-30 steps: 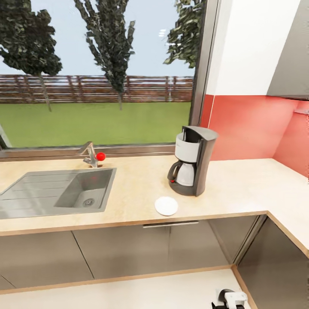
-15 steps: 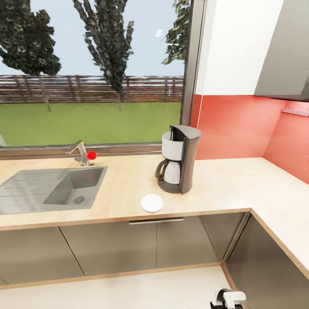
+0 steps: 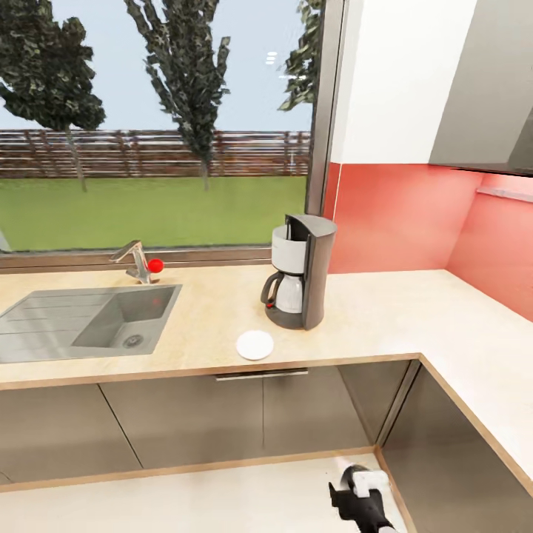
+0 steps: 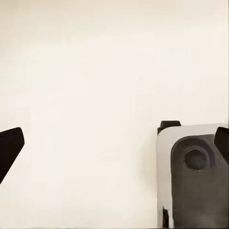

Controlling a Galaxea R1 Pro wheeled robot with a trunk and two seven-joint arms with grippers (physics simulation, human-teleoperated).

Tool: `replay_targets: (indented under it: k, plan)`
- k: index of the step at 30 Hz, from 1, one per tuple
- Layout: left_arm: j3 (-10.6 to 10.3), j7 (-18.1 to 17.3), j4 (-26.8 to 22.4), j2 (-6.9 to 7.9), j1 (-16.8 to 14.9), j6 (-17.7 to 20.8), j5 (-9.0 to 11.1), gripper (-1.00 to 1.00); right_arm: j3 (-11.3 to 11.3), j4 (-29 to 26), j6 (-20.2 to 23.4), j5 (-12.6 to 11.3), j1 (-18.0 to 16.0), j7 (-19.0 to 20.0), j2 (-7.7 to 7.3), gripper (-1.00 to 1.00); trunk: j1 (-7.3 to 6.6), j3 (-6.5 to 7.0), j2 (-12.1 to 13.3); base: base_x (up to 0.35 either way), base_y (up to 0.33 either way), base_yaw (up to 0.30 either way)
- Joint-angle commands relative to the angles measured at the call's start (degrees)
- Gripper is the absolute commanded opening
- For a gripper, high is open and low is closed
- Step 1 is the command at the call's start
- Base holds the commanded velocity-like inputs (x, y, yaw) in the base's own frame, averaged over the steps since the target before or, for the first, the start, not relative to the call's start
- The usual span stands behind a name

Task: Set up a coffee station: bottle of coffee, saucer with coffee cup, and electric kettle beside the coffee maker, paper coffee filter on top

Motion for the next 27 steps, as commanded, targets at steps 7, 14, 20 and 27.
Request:
replay_targets:
  k: [7,14,20,27]
  plan:
    - [-0.20,7.61,2.46,0.41,-0.01,16.36,-1.07,1.00,-0.17,-19.18,-0.09,0.41,-0.11,-0.19,5.95,-1.00,0.03,-0.13,-0.12,0.000,0.000,0.000]
    - [-0.31,8.60,5.17,0.40,-0.01,18.53,-3.65,1.00,1.59,-37.23,6.91,0.42,-1.62,-1.00,8.06,-1.00,0.03,-0.13,-0.12,0.000,0.000,0.000]
    - [-0.29,8.74,5.92,0.29,0.08,18.63,-3.97,1.00,9.35,-43.66,29.96,0.03,-18.67,-7.30,8.06,-1.00,0.03,-0.13,-0.12,0.000,0.000,0.000]
    - [-0.29,8.75,5.95,0.22,0.64,18.65,-3.98,1.00,9.90,-42.07,60.34,0.24,-42.88,-7.84,8.06,-1.00,0.03,-0.13,-0.12,0.000,0.000,0.000]
